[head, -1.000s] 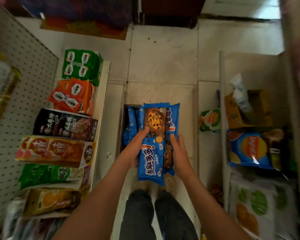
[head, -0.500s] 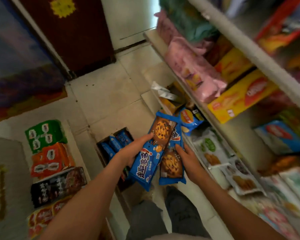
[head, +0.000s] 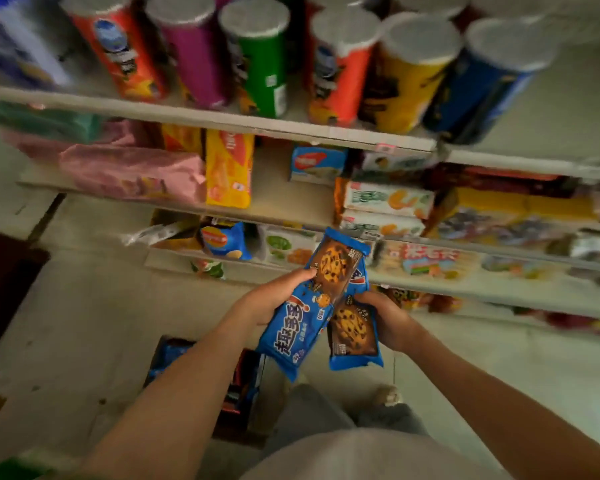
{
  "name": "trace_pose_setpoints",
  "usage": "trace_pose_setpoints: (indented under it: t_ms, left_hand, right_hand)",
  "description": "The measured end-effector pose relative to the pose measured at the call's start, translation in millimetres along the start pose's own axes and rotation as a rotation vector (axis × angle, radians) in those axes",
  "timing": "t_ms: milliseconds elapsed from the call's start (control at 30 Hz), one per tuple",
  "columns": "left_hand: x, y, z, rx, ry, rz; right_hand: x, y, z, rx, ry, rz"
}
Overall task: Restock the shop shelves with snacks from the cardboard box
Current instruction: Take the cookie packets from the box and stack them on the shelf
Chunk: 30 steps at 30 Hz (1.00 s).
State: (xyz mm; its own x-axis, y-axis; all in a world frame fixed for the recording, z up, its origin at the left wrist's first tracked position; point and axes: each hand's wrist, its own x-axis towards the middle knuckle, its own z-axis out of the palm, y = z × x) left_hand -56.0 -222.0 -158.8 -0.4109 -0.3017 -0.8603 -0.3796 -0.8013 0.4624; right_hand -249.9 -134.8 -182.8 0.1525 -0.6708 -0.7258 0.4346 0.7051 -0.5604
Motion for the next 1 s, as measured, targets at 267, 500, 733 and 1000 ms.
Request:
trace_pose_setpoints:
  t_ms: [267, 500, 733, 1000]
  left_hand:
    - [48, 22, 156, 0.304, -0.179, 0.002]
    - [88, 37, 310, 0.495, -0.234, -0.013]
    - [125, 68, 455, 0.679, -0.299, 0.094]
    - [176, 108, 570, 0.79, -0.375, 0.147]
  right_hand:
    - [-87, 12, -137, 0.191, 0.165, -0.103]
    - [-160, 11, -260, 0.319, 0.33, -0.154]
    - [-216, -4, -372, 0.433, 0.502, -0.246]
    - [-252, -41, -458, 0.496, 0.688, -0.257]
